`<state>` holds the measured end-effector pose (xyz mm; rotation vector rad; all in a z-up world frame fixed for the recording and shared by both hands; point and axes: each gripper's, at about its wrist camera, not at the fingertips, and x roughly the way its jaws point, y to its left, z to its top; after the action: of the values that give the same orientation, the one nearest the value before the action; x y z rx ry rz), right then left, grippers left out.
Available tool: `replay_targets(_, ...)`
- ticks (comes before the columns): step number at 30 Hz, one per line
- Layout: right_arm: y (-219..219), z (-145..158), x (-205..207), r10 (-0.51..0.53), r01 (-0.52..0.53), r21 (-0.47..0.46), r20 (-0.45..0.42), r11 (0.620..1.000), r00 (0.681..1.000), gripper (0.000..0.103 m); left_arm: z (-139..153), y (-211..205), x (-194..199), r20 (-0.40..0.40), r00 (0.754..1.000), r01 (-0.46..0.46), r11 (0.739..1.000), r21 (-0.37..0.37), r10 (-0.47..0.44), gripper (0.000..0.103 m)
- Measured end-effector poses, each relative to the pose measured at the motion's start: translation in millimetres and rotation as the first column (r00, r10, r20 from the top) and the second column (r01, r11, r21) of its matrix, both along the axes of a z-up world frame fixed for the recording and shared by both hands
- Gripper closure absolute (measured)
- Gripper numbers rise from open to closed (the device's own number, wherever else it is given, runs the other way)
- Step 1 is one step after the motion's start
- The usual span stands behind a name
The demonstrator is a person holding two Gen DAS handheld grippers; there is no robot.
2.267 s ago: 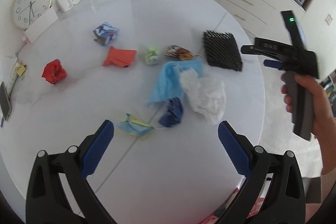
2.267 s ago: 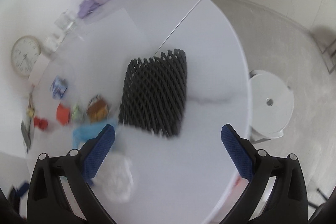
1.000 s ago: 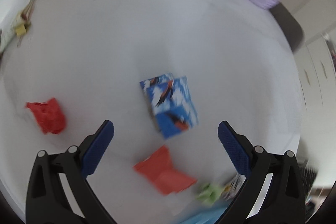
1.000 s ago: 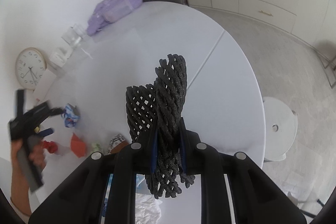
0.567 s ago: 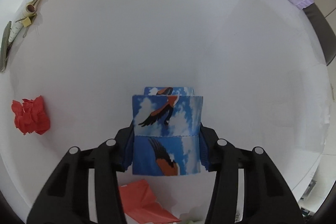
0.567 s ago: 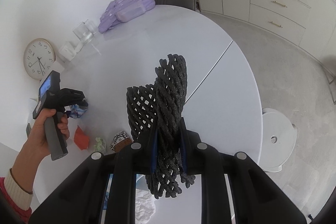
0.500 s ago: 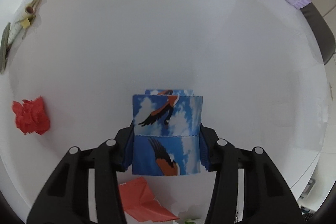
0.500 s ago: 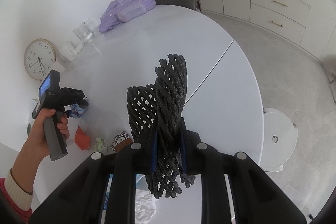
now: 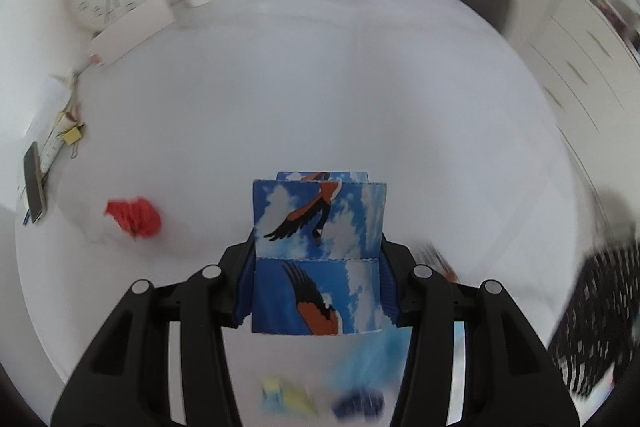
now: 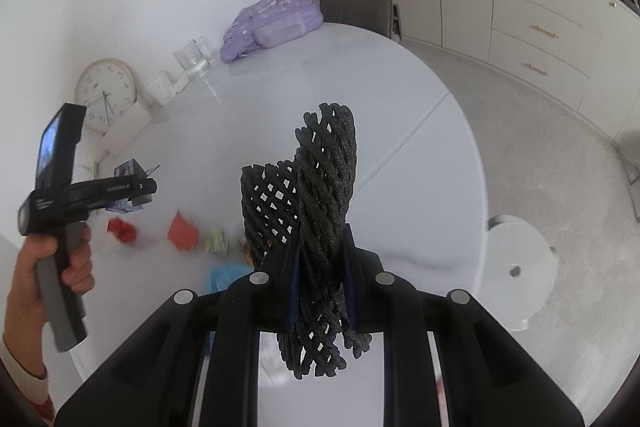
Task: Collect trash
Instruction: 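Grasp the black mesh sleeve with the right tool while the left tool grasps the blue-bird box, then drop the black mesh sleeve and blue-bird box into the white bin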
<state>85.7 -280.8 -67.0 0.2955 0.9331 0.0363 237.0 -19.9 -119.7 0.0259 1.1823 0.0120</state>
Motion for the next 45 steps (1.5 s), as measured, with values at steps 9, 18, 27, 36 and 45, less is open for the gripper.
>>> replay_targets(9, -30, -5, -124, -0.049, 0.048, -0.055, -0.022, 0.997, 0.999, 0.083, 13, -85, -135, -0.032, 0.944, 0.325, 0.943, -0.073, -0.328, 0.055)
replay_targets(18, -56, -49, -214, -0.088, 0.082, -0.055, -0.124, 0.995, 0.988, 0.083, -13, -155, -233, -0.086, 0.841, 0.526, 0.845, -0.1, -0.534, 0.055)
replay_targets(27, -72, -128, -240, -0.05, 0.044, -0.03, -0.261, 0.999, 0.964, 0.084, -27, -183, -276, -0.138, 0.807, 0.572, 0.818, -0.057, -0.574, 0.055)
replay_targets(36, -68, -196, -230, -0.028, 0.028, -0.007, -0.349, 1.0, 0.937, 0.041, -32, -191, -289, -0.154, 0.796, 0.59, 0.807, -0.02, -0.586, 0.055)
replay_targets(45, -91, -173, -238, -0.153, 0.15, -0.035, -0.334, 0.988, 0.93, 0.003, -34, -203, -293, -0.165, 0.771, 0.622, 0.783, -0.01, -0.615, 0.055)
